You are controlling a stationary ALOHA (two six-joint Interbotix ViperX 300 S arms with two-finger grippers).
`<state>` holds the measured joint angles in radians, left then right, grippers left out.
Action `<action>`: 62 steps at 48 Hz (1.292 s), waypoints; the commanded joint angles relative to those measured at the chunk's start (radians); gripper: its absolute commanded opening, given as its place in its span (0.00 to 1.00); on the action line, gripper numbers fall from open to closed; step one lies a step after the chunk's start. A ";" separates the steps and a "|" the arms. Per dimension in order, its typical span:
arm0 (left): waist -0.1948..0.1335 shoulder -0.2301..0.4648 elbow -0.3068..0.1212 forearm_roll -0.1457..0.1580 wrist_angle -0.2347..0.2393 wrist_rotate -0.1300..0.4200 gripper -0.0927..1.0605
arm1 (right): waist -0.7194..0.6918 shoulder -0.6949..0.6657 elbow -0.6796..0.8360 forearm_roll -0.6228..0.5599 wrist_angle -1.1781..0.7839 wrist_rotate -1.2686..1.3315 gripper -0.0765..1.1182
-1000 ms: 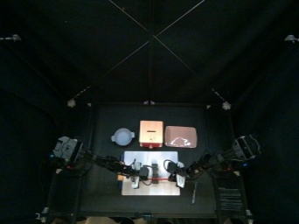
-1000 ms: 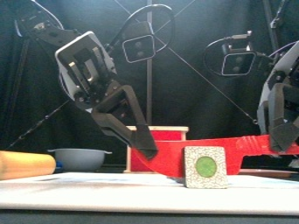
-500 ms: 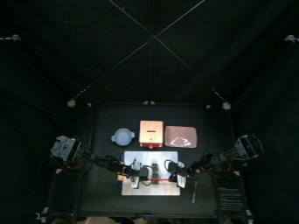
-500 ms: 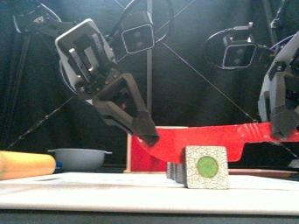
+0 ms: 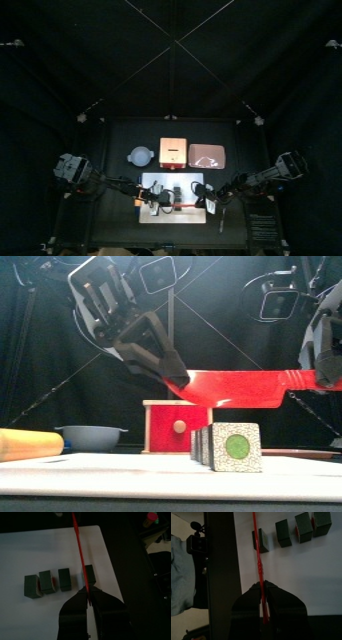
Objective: Place sushi on board then cut the sushi with the knife then place the pieces on the plate
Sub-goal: Cut the sushi into 4 pieces
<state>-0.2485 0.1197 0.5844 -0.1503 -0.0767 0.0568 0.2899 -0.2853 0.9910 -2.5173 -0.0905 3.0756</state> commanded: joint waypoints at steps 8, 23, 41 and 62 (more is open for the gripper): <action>0.077 -0.008 -0.097 0.063 -0.012 0.003 0.41 | -0.028 -0.092 0.020 0.006 0.002 0.003 0.42; 0.115 0.012 -0.150 0.091 -0.012 0.005 0.44 | -0.074 -0.133 0.023 -0.014 -0.018 0.002 0.42; 0.146 0.037 -0.190 0.117 -0.008 0.005 0.54 | -0.098 -0.189 0.037 -0.023 -0.026 0.002 0.42; 0.178 0.025 -0.207 0.115 -0.015 0.003 0.71 | -0.133 -0.239 0.074 -0.005 -0.037 0.003 0.42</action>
<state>-0.0859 0.1672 0.4080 -0.0383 -0.0798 0.0583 0.1611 -0.5001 1.0677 -2.5295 -0.1289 3.0772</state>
